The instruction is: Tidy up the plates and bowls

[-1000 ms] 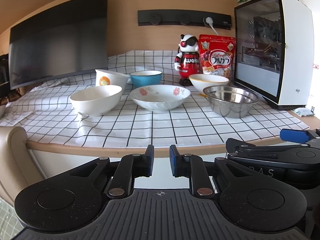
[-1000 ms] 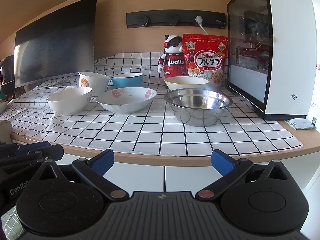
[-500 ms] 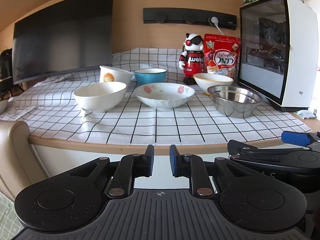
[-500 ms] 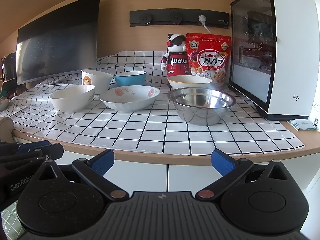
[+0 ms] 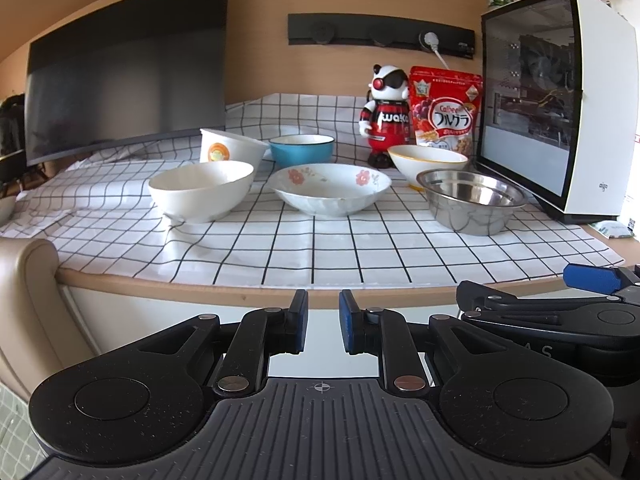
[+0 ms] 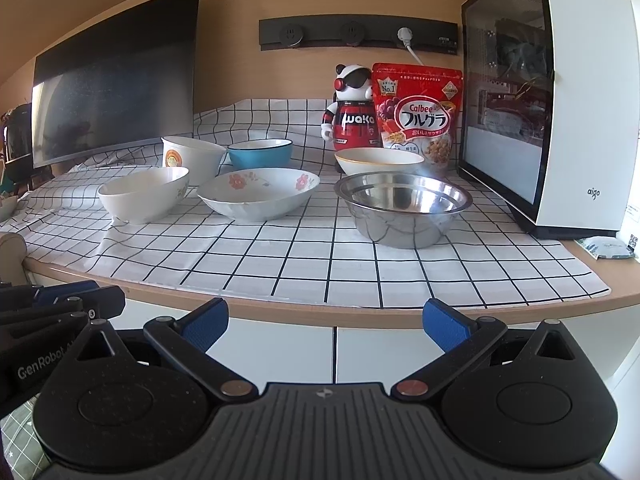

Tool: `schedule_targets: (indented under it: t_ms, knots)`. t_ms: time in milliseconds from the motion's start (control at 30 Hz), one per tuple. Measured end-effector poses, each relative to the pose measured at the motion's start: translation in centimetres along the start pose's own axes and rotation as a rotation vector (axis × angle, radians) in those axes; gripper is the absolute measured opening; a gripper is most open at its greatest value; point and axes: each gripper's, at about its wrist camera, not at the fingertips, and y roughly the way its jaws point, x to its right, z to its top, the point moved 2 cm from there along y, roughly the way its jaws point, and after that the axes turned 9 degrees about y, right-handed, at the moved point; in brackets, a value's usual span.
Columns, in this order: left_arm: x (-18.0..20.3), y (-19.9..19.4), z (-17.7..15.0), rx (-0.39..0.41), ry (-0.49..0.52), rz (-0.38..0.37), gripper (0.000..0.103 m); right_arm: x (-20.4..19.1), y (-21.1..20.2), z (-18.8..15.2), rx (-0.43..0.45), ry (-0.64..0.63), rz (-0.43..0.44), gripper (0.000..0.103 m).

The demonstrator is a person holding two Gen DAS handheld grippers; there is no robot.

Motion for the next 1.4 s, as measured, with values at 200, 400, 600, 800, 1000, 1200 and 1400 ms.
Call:
schedule_targets:
  t_ms: [200,400,600,800,1000,1200,1400]
  knots:
    - [-0.1,0.2,-0.1,-0.002,-0.003,0.001,0.020,0.0,0.2,0.0,-0.004,-0.001,0.001,0.103]
    - [-0.2,0.3,-0.1,-0.004,-0.006,0.003,0.020,0.0,0.2,0.0,-0.008,-0.003,0.001,0.103]
    - [-0.2,0.4,-0.1,-0.005,-0.008,0.004,0.020,-0.1,0.2,0.0,-0.009,-0.003,0.000,0.103]
    - [-0.3,0.6,-0.1,-0.008,-0.013,0.007,0.020,-0.1,0.3,0.0,-0.011,-0.004,0.001,0.103]
    - [-1.1,1.1,0.7,-0.012,-0.036,0.008,0.020,-0.4,0.8,0.9,-0.019,-0.007,0.012,0.103]
    - [-4.3,2.0,3.1,-0.016,-0.153,-0.018,0.020,-1.2,1.8,3.3,-0.015,0.001,0.053,0.103]
    - [-9.2,3.7,5.9,-0.016,-0.277,-0.032,0.020,-3.7,3.5,6.9,0.000,-0.025,0.143,0.103]
